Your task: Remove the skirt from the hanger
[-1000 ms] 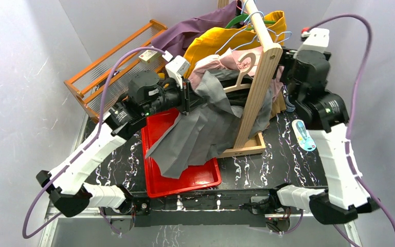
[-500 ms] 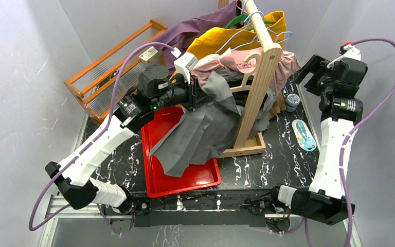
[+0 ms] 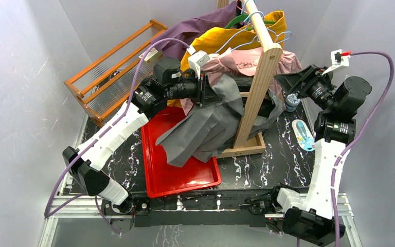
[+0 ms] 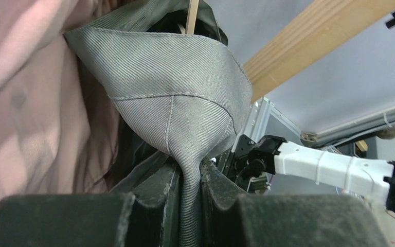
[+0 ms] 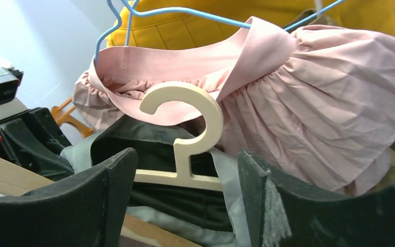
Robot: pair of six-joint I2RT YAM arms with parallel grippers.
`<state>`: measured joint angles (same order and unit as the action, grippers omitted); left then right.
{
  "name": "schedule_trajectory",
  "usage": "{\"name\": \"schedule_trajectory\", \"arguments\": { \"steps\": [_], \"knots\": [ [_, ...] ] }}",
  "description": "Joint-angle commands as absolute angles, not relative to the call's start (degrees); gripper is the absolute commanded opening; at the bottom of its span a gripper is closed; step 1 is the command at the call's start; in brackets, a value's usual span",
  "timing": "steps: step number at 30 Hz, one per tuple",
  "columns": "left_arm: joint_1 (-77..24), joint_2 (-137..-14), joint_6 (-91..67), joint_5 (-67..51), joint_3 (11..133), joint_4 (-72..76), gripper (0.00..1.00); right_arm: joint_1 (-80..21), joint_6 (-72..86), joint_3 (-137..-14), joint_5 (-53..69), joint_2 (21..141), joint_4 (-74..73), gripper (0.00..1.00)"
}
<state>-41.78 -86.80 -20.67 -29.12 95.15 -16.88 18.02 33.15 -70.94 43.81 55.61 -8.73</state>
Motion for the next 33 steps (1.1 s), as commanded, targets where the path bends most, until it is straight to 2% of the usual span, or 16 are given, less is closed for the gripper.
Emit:
{"name": "schedule_trajectory", "arguments": {
  "steps": [1,10,13,17,23,30,33],
  "knots": [
    [-41.79,-84.6,-21.4,-37.56,97.44,-10.08,0.0,18.33,30.59,-73.51,50.19,56.74,-8.15,0.75],
    [-41.81,-84.15,-22.38,-40.49,96.57,-8.57,0.0,16.48,29.73,-72.26,48.77,57.76,-9.06,0.75],
    [-41.81,-84.35,-22.41,-41.36,96.81,-8.65,0.0,15.89,31.45,-72.26,47.11,58.32,-8.26,0.72],
    [-41.83,-84.21,-22.06,-41.09,96.55,-9.22,0.0,11.16,31.08,-73.58,37.72,59.29,-10.2,0.69],
    [-41.84,-84.21,-22.41,-40.82,96.33,-8.97,0.0,-4.03,26.15,-78.45,20.95,63.32,-17.96,0.64],
    [-41.84,-83.63,-22.35,-40.46,95.02,-9.23,0.0,-4.9,31.69,-77.24,15.37,62.67,-16.8,0.56],
    [-41.88,-83.45,-22.17,-39.94,94.62,-9.5,0.0,-4.9,31.07,-78.78,11.37,62.08,-19.38,0.62]
  ]
}}
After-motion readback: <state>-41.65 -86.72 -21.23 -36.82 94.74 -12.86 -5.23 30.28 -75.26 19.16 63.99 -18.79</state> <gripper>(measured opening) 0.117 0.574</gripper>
